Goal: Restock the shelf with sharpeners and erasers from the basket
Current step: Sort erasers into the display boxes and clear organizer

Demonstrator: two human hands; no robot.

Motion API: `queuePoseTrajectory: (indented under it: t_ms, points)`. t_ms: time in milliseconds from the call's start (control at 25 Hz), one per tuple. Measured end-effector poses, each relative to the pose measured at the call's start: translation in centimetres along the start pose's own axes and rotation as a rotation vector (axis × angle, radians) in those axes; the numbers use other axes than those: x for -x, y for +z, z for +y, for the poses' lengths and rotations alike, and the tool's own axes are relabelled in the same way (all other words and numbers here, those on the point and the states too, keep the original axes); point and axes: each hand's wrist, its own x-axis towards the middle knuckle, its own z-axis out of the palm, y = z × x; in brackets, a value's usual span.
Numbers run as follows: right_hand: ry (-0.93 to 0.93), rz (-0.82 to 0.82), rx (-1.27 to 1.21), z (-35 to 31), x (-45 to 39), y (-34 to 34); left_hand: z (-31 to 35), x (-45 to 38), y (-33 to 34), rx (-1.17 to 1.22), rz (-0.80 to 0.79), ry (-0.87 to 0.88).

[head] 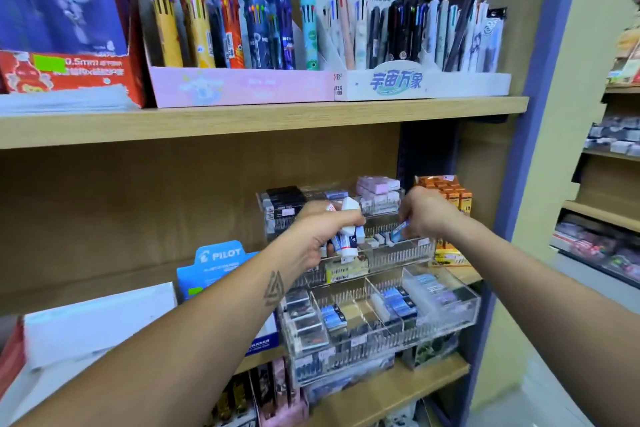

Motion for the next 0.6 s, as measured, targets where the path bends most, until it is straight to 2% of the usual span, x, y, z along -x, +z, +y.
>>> queuePoseTrajectory:
  t_ms: [280,400,480,560,600]
  points:
    - [-0.013,-0.103,0.236,-0.5,-2.3,2.0,-1.3,-0.7,-1.2,0.179,-0.098,0.029]
    - [-0.021,-0.111,0.252,-1.6,-2.1,1.7,-1.6,-0.5,-1.6,0.288,-0.126,0.035]
    - [-0.078,-0.111,0.091,-2.3,-1.5,1.0,-1.7,-0.5,-1.6,0.302,-0.132,0.04]
    - [-0.093,-0.105,-0.398,-3.6,0.3,-0.2,-1.6,-0.5,-1.5,0.331,-0.136,0.04]
    - [-0.094,-0.174,-0.691,-4.5,1.7,-0.8,-1.5,-0.4,-1.5,0.359,-0.141,0.039]
